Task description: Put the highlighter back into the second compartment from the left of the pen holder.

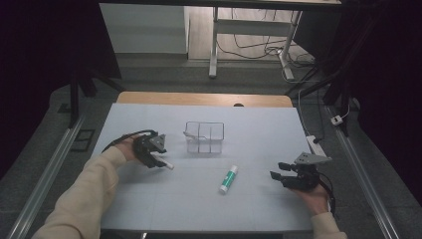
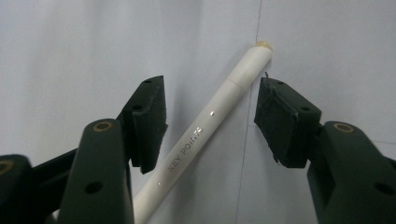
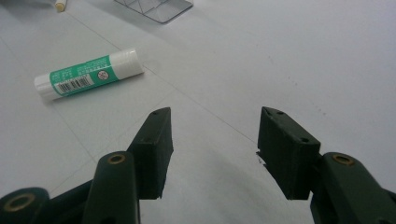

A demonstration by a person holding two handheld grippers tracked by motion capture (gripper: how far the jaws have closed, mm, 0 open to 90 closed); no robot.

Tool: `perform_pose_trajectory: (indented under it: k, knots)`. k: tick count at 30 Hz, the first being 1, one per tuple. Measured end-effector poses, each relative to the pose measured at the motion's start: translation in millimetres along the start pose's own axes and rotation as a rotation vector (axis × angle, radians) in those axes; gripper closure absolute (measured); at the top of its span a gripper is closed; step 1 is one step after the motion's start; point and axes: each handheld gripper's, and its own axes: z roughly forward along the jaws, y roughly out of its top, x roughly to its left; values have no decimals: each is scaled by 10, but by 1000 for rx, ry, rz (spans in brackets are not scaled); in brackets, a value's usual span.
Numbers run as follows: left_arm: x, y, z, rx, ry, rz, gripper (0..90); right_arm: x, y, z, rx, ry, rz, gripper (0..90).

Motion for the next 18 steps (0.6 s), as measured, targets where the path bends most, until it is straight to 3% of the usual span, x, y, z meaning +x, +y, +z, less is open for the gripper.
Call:
perform_pose_trajectory:
  k: [10, 18]
  knots:
    - [65, 7, 72, 56, -50, 63, 539, -1, 0, 3, 2, -1, 1, 445]
    - [115, 25, 101, 52, -118, 122, 658, 1, -1, 9, 1, 3, 4, 445]
